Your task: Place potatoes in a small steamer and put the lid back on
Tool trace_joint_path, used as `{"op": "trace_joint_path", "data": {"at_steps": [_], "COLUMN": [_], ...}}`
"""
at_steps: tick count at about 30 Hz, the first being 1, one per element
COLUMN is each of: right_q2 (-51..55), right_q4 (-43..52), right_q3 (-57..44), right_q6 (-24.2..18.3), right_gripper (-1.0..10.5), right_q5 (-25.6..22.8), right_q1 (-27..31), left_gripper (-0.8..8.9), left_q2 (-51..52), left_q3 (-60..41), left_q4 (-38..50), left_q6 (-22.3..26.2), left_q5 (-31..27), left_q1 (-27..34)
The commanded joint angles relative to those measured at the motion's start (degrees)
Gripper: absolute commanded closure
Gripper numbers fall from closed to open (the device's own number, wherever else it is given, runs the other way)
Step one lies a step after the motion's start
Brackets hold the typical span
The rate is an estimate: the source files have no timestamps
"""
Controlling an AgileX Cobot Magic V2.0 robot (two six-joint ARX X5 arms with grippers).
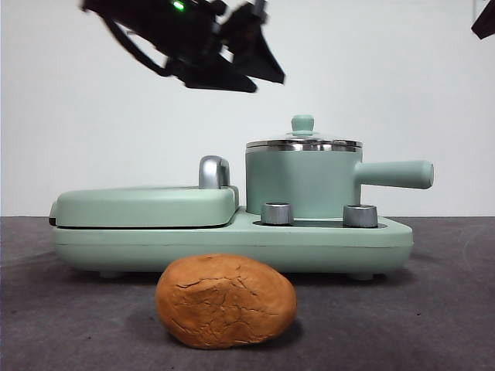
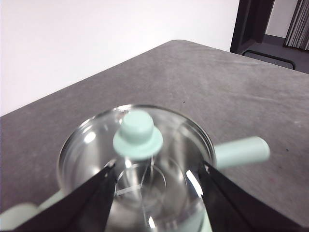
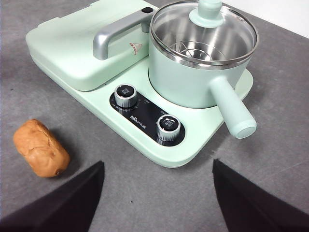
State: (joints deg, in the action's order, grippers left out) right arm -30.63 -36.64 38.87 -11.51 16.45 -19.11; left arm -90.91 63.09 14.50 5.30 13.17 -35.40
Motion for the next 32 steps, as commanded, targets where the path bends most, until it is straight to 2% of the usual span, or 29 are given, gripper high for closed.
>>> {"op": "trace_joint_path", "data": {"at_steps": [1, 12, 27, 32], "right_q2": [-0.35, -0.37, -0.37, -0.35], "right_q4": [0.61, 0.61, 0.59, 0.55], "right_q3": [0.98, 0.98, 0.98, 0.98], "right_q6": [0.83, 0.83, 0.83, 0.85], "right_gripper": [5.9, 5.9, 5.9, 5.9], "right_q5": [-0.02, -0.04, -0.04, -0.02], "right_q1": [-0.26, -0.26, -0.26, -0.26], "left_gripper": [5.37, 5.36, 5.47, 8.04], "left_q2": [-4.72, -17.86, -22.21, -22.27], "left_q3": [6.10, 19.63, 20.57, 20.57], "left_q4": [-0.02, -0.09, -0.26, -0.68], "left_q6": [0.48, 0.50, 1.68, 1.70], "left_q5": [-0.28, -0.24, -0.28, -0.28], "left_q1": [-0.63, -0.68, -0.52, -0.52]}}
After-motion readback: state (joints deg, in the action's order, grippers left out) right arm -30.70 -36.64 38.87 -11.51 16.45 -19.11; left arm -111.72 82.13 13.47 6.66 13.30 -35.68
